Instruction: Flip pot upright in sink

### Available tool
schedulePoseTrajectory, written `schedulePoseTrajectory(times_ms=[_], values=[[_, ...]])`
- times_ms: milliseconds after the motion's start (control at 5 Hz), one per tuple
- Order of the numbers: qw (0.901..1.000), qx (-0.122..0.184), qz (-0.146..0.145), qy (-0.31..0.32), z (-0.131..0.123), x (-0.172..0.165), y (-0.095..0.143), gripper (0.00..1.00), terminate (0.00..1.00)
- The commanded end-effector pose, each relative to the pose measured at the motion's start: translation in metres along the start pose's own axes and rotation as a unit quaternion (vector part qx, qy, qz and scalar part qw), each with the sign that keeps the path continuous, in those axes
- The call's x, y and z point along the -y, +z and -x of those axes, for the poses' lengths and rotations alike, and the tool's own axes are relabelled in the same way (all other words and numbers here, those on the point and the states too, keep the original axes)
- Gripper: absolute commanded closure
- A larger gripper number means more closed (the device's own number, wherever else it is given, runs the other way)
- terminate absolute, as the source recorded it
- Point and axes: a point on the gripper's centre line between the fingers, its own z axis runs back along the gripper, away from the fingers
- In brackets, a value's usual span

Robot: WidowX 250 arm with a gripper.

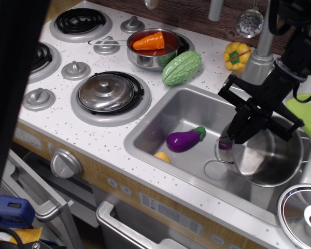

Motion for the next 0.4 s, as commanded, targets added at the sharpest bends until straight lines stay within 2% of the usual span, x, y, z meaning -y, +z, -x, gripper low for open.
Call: schedulePoseTrajectory(times_ms=[0, 200], values=[[0.9988, 0.036, 0.031, 0.005, -0.004, -0.031, 0.009, 1.0, 0.0], [0.9994, -0.014, 0.021, 0.023, -0.008, -0.041, -0.007, 0.0, 0.0]])
